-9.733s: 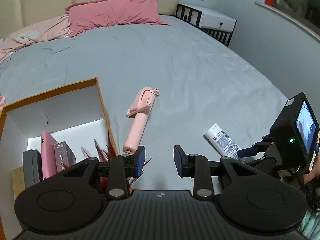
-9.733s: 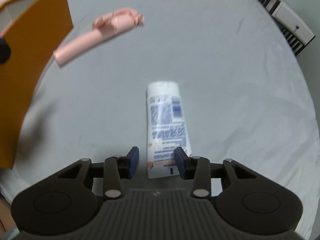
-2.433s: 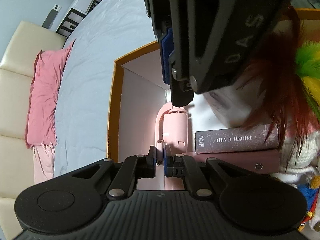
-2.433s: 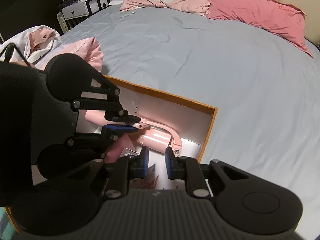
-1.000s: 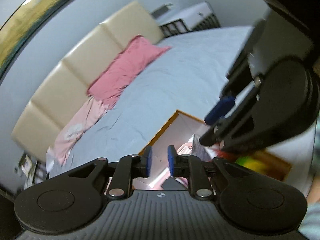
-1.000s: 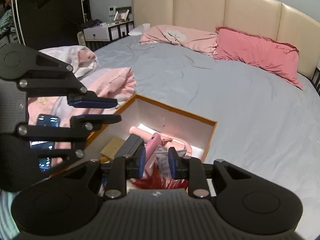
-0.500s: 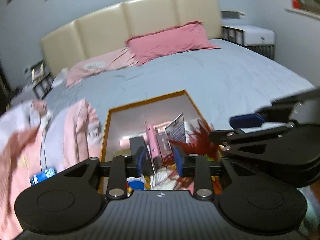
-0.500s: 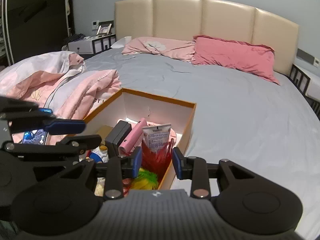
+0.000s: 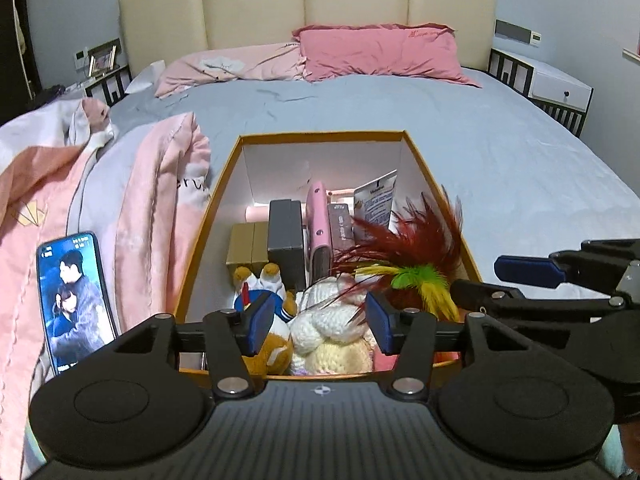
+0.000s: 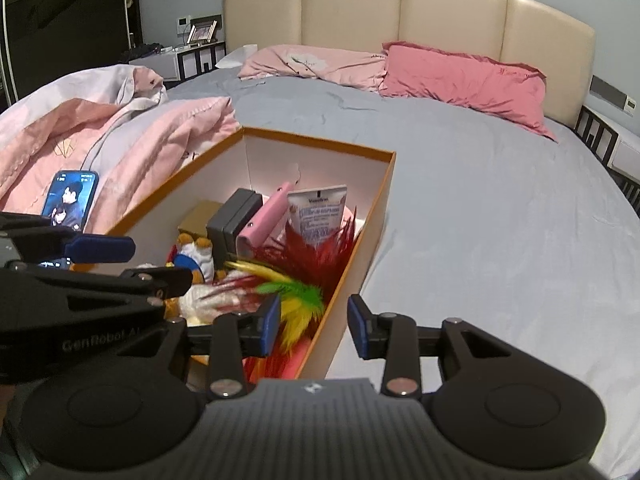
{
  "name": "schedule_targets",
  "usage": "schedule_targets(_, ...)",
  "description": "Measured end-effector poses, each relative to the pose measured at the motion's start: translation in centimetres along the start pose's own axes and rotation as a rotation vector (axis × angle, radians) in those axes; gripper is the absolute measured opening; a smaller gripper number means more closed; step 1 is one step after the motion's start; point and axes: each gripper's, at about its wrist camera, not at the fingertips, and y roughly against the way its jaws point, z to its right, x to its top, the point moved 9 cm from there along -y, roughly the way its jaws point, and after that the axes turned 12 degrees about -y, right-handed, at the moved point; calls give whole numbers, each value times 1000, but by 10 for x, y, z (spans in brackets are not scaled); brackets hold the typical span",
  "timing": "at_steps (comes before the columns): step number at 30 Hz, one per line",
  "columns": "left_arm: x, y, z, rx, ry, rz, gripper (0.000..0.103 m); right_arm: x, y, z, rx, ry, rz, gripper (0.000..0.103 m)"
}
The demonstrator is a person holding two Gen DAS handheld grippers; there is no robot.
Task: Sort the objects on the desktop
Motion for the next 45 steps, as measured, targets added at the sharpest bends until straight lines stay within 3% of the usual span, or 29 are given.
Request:
schedule_targets(13,-19,-20,1,-40,57,-90,59,-22,-15,3,-28,-44,-75,39)
schedule_targets(45,-24,-30,8,-13,24,-108,62,-30,-19,12,-27,-103,-75,47)
